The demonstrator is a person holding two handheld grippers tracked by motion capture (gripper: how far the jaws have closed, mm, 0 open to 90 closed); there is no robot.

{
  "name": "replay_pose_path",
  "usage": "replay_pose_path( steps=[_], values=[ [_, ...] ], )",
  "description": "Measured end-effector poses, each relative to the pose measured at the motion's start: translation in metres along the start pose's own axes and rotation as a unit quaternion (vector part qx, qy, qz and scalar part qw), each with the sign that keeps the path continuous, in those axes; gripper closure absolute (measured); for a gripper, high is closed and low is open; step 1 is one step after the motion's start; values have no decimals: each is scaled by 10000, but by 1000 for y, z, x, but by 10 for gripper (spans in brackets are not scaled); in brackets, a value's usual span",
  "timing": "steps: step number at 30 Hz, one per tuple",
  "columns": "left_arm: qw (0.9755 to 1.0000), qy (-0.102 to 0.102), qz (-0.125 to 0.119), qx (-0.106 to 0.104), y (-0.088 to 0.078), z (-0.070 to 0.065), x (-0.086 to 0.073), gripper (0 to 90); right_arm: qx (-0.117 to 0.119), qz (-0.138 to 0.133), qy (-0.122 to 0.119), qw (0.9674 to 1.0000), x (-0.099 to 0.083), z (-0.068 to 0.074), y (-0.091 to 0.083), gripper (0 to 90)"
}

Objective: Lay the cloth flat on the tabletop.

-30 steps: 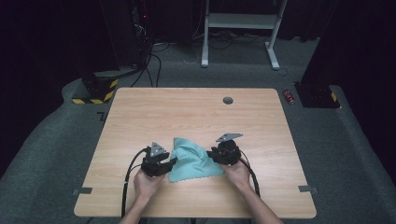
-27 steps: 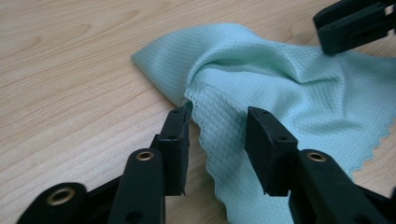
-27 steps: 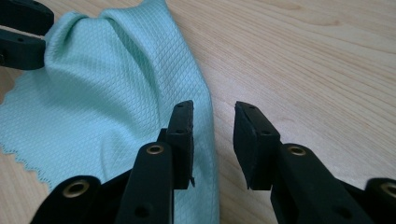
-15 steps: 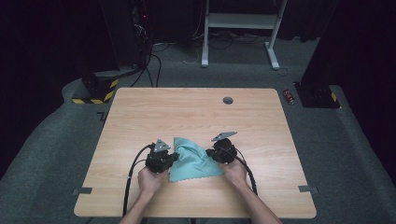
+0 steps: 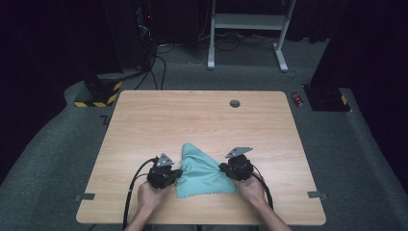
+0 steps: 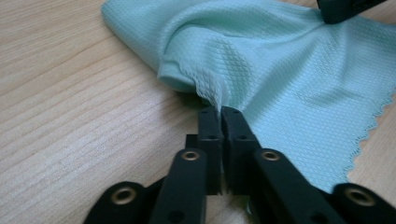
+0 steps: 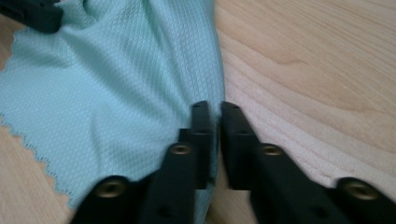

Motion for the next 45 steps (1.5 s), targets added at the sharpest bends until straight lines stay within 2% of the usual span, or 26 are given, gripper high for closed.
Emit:
replay_pose_path(
  steps=[2,5,7,10,13,14,15,16,18,19,22,23,24,26,29,33,36,38,41,44,45],
  values=[
    [9998,-124,-131,30,-3,3,4,783,96,-138,149,9997,8,-1,0,674],
    [9991,-209,-308,201,-8,7,12,710,115,-299,169,9993,21,-2,2,658],
    [9981,-308,-394,347,-9,13,18,658,127,-303,199,9993,28,-1,5,653],
    [9976,-389,-410,411,-5,18,24,603,103,-316,201,9992,40,-1,15,635],
    [9979,-458,-364,287,2,17,29,571,96,-236,353,9991,47,-2,27,553],
    [9980,-461,-345,249,5,16,31,563,78,-218,320,9992,48,-4,31,537],
    [9983,-412,-318,249,7,15,33,562,74,-163,382,9991,50,-4,35,533],
    [9982,-449,-328,229,10,15,34,563,77,-116,400,9991,50,-4,38,534],
    [9985,-463,-212,205,16,14,34,588,96,-20,401,9991,49,-4,43,567],
    [9989,-367,-137,264,18,14,33,622,102,34,374,9992,49,-4,45,604],
    [9993,-171,-27,320,20,12,31,795,179,163,286,9993,46,-1,47,786],
    [9993,-136,-8,336,21,12,30,840,219,204,249,9992,45,0,47,857],
    [9994,-75,38,334,20,12,30,856,268,208,170,9993,45,1,47,887],
    [9994,-54,35,329,19,12,30,866,304,182,91,9993,45,2,45,898],
    [9993,-25,-121,345,14,12,32,873,242,-4,28,9997,49,1,36,900],
    [9984,5,-424,376,3,8,38,879,147,-379,-20,9992,55,4,14,900],
    [9983,74,-480,335,-1,4,39,879,98,-564,-83,9983,54,6,-1,900],
    [9988,86,-420,236,1,0,35,878,143,-533,-58,9985,48,7,-6,900],
    [9993,231,-211,219,6,-3,27,878,228,-294,-121,9992,32,13,-5,896],
    [9998,191,-4,112,10,-5,20,875,340,34,-167,9993,20,17,2,879],
    [9999,150,21,78,9,-4,19,872,363,77,-152,9992,19,17,3,837]
  ],
)
Point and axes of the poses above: each handheld gripper's, and its own axes: y roughly forward along the jaws, x roughly out of its top, z roughly to its left, the point moved 8 cm from there along y, roughly forward along the jaws
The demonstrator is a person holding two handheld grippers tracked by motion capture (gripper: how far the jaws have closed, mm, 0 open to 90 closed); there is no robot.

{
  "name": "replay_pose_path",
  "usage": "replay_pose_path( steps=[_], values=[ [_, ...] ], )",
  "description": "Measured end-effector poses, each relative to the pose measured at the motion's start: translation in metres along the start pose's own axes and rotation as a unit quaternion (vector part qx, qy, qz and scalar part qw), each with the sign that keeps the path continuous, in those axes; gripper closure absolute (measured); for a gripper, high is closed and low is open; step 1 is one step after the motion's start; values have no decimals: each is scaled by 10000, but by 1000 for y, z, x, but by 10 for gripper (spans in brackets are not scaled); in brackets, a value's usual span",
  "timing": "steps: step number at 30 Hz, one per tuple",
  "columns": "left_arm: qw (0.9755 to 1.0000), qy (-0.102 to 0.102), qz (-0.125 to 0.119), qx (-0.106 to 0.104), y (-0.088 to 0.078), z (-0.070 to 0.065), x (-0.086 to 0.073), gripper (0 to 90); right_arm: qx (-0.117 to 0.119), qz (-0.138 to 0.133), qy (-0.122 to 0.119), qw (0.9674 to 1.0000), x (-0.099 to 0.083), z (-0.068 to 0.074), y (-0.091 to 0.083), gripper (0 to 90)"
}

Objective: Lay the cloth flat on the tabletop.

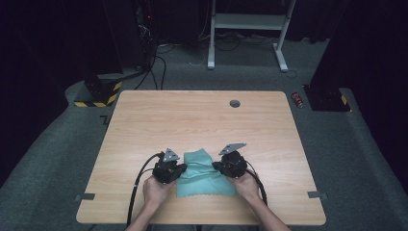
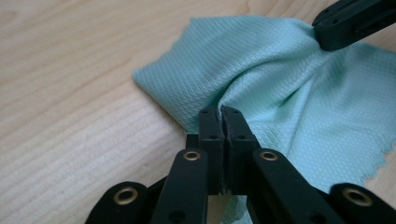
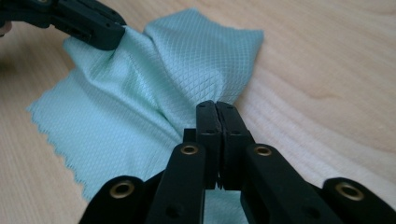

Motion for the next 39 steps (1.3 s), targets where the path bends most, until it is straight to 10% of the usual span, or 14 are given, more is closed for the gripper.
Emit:
replay_pose_path(
  steps=[6,11,23,33,39],
  values=[
    [9992,-230,-245,219,-5,10,7,707,-149,-586,321,9977,23,-6,-12,649],
    [9998,-190,-99,53,3,4,4,705,-186,-430,346,9983,41,-8,5,605],
    [9999,57,-121,-24,3,0,4,855,-82,321,14,9994,40,-2,43,891],
    [9988,166,-464,38,-13,-1,13,862,-294,-472,-15,9985,53,-9,3,897],
    [9990,427,-153,-23,-7,-10,4,859,-290,-217,-130,9993,34,-6,2,894]
  ],
)
Point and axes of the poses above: each handheld gripper's, and its own axes: y roughly forward along the jaws, x roughly out of its top, z roughly to its left, the point moved 8 cm from there along y, roughly forward along the jaws
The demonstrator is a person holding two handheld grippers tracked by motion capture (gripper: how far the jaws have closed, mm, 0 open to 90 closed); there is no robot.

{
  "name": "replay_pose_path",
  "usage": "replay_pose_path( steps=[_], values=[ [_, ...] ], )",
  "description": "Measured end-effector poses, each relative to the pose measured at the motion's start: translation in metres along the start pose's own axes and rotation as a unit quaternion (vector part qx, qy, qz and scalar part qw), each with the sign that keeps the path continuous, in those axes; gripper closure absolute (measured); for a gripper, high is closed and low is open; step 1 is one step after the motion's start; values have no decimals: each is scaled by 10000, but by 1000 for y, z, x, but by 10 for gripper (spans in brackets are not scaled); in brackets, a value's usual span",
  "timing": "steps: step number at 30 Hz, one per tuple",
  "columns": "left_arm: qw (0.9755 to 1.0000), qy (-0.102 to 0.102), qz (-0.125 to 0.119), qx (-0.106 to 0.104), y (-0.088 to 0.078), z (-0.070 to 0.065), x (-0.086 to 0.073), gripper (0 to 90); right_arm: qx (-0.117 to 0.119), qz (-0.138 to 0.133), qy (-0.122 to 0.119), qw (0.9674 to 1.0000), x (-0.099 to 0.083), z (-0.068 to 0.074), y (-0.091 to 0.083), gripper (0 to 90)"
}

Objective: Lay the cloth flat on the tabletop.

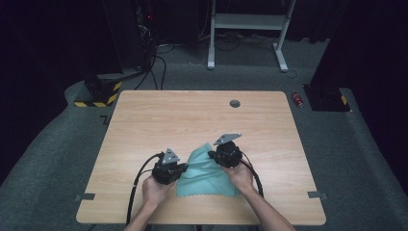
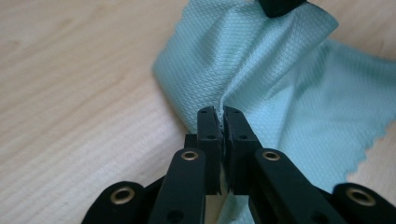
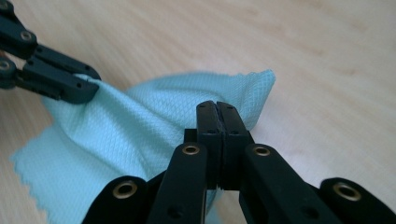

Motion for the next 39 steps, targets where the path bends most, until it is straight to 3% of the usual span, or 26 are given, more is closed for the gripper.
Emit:
replay_pose_path(
  steps=[3,5,9,13,16,19,24,29,32,35,37,39],
  values=[
    [10000,-3,72,-45,1,-1,-3,820,155,299,59,9994,-15,2,6,883],
    [9998,-135,41,-101,0,0,-2,778,182,376,67,9991,-20,2,8,841],
    [9983,-499,-244,-166,-9,9,4,695,31,156,267,9995,-15,-5,2,707],
    [9964,-718,-452,-59,-18,20,11,620,4,110,572,9983,-12,-13,2,661],
    [9969,-729,-273,75,-15,27,15,548,32,254,610,9978,-15,-12,9,657],
    [9965,-823,-78,139,-1,33,16,533,41,341,623,9975,-19,-10,17,694],
    [9964,-780,268,197,24,31,15,562,107,442,435,9980,-22,-5,24,885],
    [9956,-780,455,256,38,31,15,626,76,293,262,9992,-17,-3,20,900],
    [9954,-754,530,253,43,30,14,701,60,193,308,9993,-15,-3,16,898],
    [9953,-725,586,263,45,31,13,787,-158,181,486,9985,-15,-11,14,701],
    [9955,-696,581,263,46,30,13,848,-403,319,473,9976,-19,-17,17,638],
    [9961,-633,546,271,44,31,14,889,-395,412,581,9967,-22,-18,20,618]
  ],
)
Point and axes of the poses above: each handheld gripper's, and its own axes: y roughly forward along the jaws, x roughly out of its top, z roughly to its left, the point moved 8 cm from there along y, roughly forward along the jaws
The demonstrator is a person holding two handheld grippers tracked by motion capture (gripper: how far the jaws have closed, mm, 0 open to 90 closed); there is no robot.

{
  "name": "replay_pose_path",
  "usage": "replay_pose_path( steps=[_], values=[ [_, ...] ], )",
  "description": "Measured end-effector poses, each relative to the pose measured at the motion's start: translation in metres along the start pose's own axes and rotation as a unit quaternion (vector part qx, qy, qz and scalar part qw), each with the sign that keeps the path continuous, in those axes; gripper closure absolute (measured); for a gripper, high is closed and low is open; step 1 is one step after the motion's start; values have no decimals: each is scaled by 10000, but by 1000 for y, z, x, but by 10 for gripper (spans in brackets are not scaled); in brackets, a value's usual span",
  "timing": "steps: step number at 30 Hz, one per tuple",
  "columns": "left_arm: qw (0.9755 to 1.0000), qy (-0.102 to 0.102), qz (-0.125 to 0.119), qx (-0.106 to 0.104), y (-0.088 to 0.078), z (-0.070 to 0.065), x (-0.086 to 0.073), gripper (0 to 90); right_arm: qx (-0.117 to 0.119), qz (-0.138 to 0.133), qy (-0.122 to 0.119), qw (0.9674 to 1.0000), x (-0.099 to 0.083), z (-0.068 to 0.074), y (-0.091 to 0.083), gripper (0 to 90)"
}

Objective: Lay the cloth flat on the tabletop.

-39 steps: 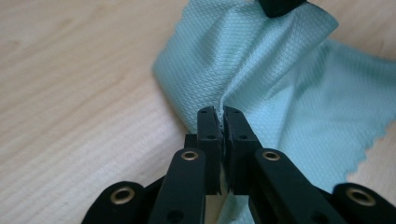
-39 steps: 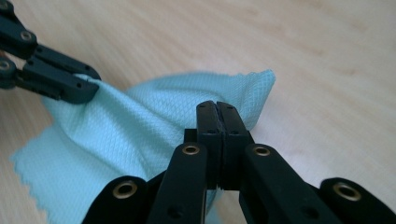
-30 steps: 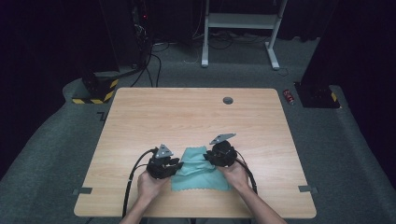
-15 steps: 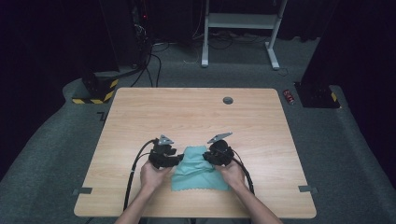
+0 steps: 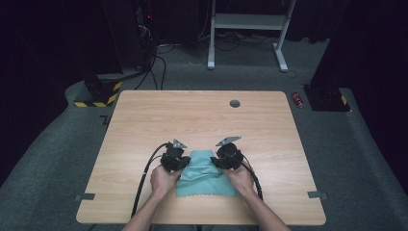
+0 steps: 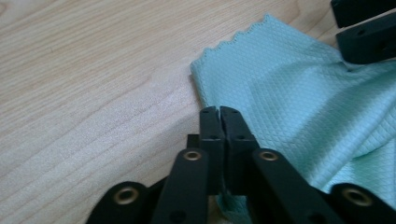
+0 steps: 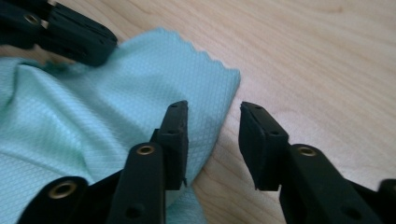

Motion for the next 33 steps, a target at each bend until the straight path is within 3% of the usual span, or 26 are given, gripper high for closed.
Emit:
replay_pose_path(
  steps=[4,9,12,14,18,23,27,31,33],
  values=[
    [9999,78,-108,-7,-4,0,3,898,135,71,125,9998,-1,1,7,638],
    [9990,58,-434,-53,-14,-1,10,900,17,217,64,9997,-2,0,12,696],
    [9983,26,-568,-105,-18,-1,13,900,-14,207,-166,9996,-2,0,12,866],
    [9977,71,-659,-135,-20,-3,17,900,-53,192,-299,9994,-2,2,11,899],
    [9956,174,-897,-224,-28,-12,32,899,-78,-83,-215,9997,4,1,0,900],
    [9932,370,-1089,-177,-36,-19,48,899,-268,-570,-265,9977,14,-5,-30,900],
    [9944,329,-1003,-6,-29,-10,47,897,-344,-799,-380,9955,23,-4,-48,900],
    [9961,182,-856,74,-21,-1,39,897,-288,-774,-581,9949,27,8,-43,900],
    [9962,228,-822,160,-20,1,35,897,-193,-758,-661,9947,27,16,-37,900]
  ],
)
Point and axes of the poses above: each handheld gripper's, and its own axes: y roughly forward along the jaws, x roughly out of its top, z roughly to its left, the point moved 8 cm from there along y, roughly forward along the jaws
